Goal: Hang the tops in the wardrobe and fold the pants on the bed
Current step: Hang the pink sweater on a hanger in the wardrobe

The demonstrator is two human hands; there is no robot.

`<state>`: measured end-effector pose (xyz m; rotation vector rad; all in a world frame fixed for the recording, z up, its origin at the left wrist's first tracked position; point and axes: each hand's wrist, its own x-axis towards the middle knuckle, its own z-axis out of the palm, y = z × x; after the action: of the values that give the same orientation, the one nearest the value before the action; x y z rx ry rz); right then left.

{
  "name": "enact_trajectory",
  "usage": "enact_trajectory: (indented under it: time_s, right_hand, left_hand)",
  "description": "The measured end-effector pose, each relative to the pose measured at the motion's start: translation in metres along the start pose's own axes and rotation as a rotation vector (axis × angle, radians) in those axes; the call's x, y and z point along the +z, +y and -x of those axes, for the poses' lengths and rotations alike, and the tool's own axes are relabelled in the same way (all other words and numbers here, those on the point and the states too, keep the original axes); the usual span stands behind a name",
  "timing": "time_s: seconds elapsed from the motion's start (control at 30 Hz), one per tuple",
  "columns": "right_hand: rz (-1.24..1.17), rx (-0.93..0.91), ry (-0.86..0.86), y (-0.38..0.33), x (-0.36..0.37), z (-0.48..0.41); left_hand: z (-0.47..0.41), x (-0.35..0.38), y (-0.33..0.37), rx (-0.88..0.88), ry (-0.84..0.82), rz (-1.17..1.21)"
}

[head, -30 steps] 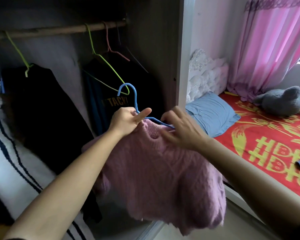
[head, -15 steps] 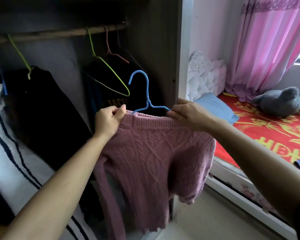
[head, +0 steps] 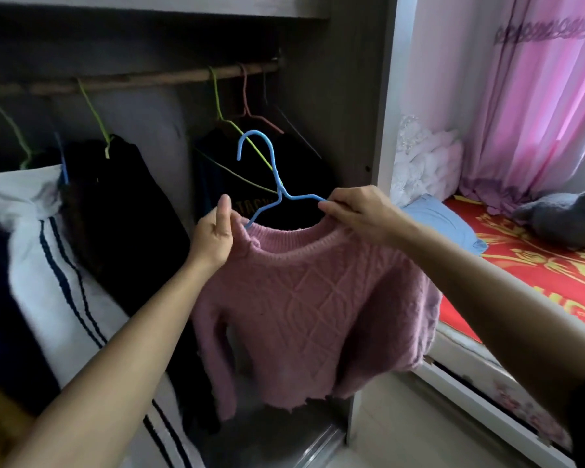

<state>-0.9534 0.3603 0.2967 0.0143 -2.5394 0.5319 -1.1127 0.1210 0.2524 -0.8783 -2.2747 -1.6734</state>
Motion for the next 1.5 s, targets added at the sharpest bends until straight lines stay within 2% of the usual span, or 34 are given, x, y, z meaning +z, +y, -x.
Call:
enact_trajectory:
  time_s: [0.1, 0.2, 0.3, 0.4, 0.47, 0.57, 0.63, 0.73, 0.83, 0.97, 1.03, 1.17, 1.27, 1.4, 1.5]
  right_hand:
    - [-0.012, 0.035, 0.042, -0.006, -0.001, -0.009]
    - [-0.100, 0.138, -0.013, -0.018, -0.006, -0.019]
    - [-0.226, 0.227, -0.179, -0.032, -0.020, -0.027]
    - [-0.465, 0.239, -0.390, -0.038, -0.031, -0.027]
    - [-0.573, 0.250, -0.387, -0.044, -0.029, -0.026]
    - [-0.639, 0.323, -0.267, -0.057, -0.020, -0.030]
    - [-0.606, 0.368, -0.224, -0.064, -0.013, -0.037]
    - [-0.526, 0.429, -0.057, -0.079, -0.007, -0.060]
    - [-0.274, 0.371, -0.014, -0.105, -0.005, -0.095]
    - [-0.287, 0.340, 0.008, -0.134, 0.013, -0.148]
    - [-0.380, 0.286, 0.039, -0.142, 0.031, -0.175]
    - [-0.460, 0.110, 0.037, -0.165, 0.071, -0.226]
    - [-0.645, 0.175, 0.085, -0.170, 0.110, -0.261]
    - [-0.574, 0.159, -0.044, -0.155, 0.178, -0.263]
    - [-0.629, 0.131, 0.004, -0.143, 0.196, -0.252]
  left_hand:
    - [0.005, -0.010, -0.016, -0.044, -0.189, 0.086]
    - [0.000, -0.014, -0.021, -0.028, -0.097, 0.061]
    - [-0.011, -0.021, -0.014, 0.001, -0.004, 0.158]
    - [-0.024, -0.031, -0.011, 0.008, -0.067, 0.241]
    - [-0.032, -0.035, -0.011, -0.001, -0.113, 0.215]
    - [-0.046, -0.042, -0.014, 0.051, -0.157, 0.001]
    - [-0.059, -0.055, -0.014, 0.122, -0.148, -0.246]
    - [-0.083, -0.088, -0.009, 0.210, -0.013, -0.684]
    - [-0.109, -0.124, -0.002, 0.211, 0.076, -0.888]
    - [-0.143, -0.164, 0.011, 0.298, 0.210, -1.107]
    - [-0.161, -0.181, 0.014, 0.343, 0.303, -1.179]
    - [-0.185, -0.199, 0.002, 0.285, 0.403, -1.201]
    - [-0.190, -0.197, -0.008, 0.327, 0.502, -1.194]
    - [-0.194, -0.198, -0.016, 0.399, 0.565, -1.219]
    - [-0.193, -0.202, -0.016, 0.408, 0.559, -1.227]
